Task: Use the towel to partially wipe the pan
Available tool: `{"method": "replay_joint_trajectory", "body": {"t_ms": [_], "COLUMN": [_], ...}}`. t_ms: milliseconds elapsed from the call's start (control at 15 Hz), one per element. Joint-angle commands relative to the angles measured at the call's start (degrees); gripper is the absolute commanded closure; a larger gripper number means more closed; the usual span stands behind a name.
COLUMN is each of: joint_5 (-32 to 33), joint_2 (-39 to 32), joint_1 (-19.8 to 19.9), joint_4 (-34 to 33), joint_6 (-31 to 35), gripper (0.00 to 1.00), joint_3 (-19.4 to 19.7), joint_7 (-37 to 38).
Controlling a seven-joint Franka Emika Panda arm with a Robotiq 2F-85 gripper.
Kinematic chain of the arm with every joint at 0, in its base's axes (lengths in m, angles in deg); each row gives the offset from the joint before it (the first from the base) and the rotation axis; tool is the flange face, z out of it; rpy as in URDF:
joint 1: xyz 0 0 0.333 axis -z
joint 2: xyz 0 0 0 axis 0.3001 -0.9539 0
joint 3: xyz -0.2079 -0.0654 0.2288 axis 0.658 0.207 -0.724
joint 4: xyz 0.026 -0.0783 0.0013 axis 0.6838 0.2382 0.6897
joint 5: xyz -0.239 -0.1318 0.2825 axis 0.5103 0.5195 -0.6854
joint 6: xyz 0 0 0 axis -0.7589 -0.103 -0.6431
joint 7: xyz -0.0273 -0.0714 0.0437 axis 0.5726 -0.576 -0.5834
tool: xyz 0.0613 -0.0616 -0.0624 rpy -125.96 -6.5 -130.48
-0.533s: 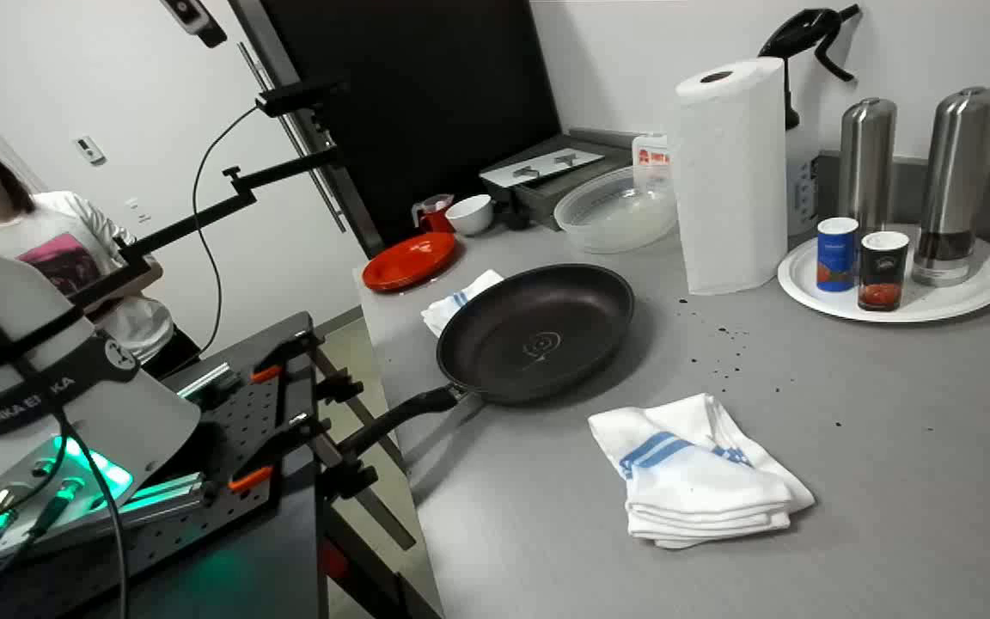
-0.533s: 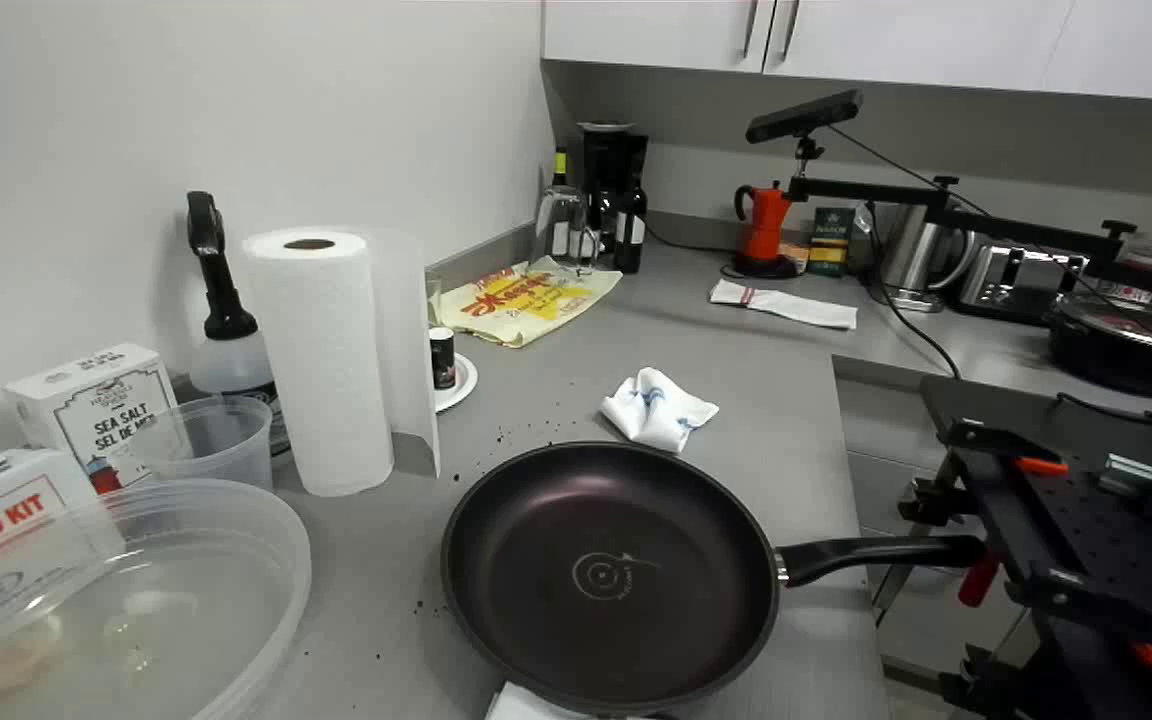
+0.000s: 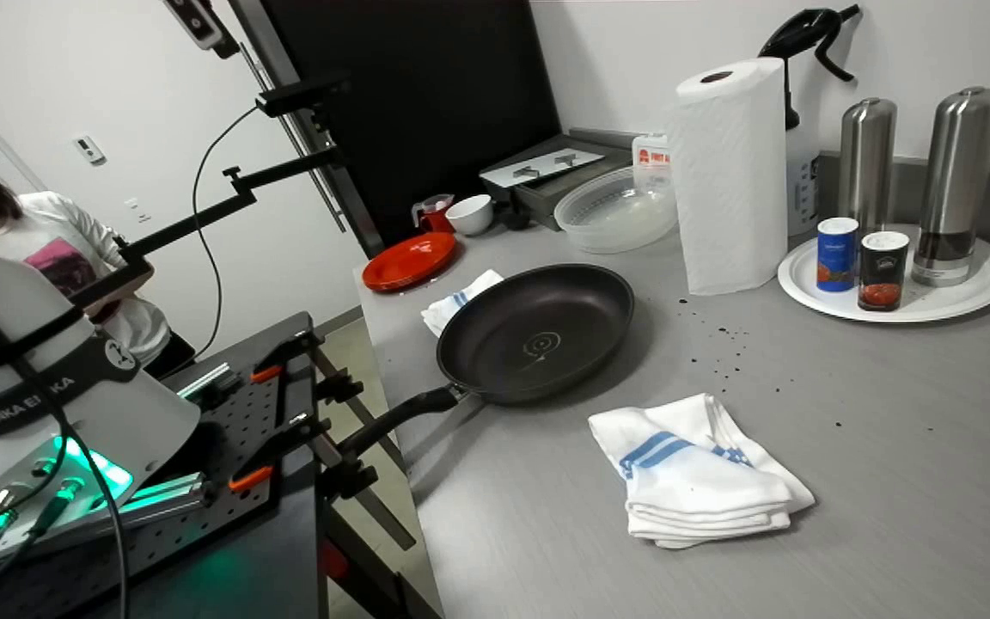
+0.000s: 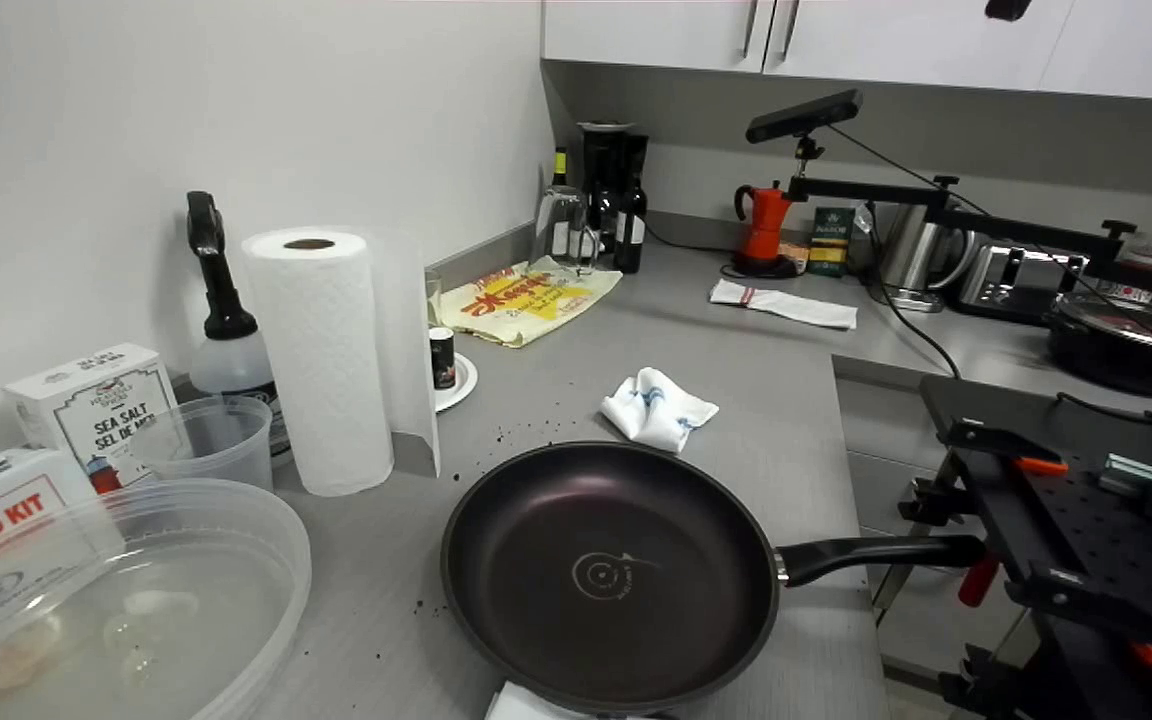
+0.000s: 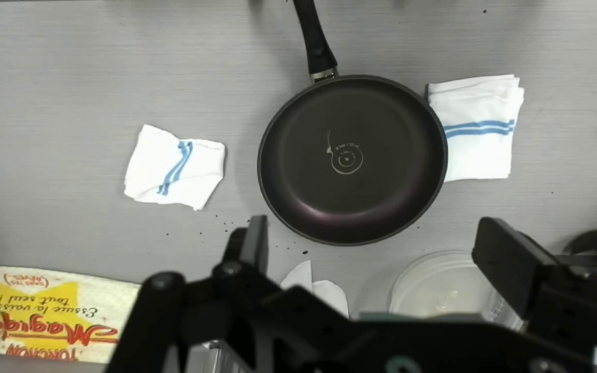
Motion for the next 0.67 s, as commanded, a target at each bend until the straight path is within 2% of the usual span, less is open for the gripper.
{"method": "replay_joint_trajectory", "body": {"t_ms": [0,267,600], "joint_5": [0.9,1.1,1.3], "joint_2": [-8.1,-17.6,-30.6], "joint_1": [2.3,6.2,12.1], "joint_4": [-1.4,-3.3,-8.1], "joint_6": [4.4,12.1,22.2], "gripper": [0.0,0.0,0.0], "joint_3": [1.2,2.8,3.9], "joint_7": [0.4,1.9,7.5]}}
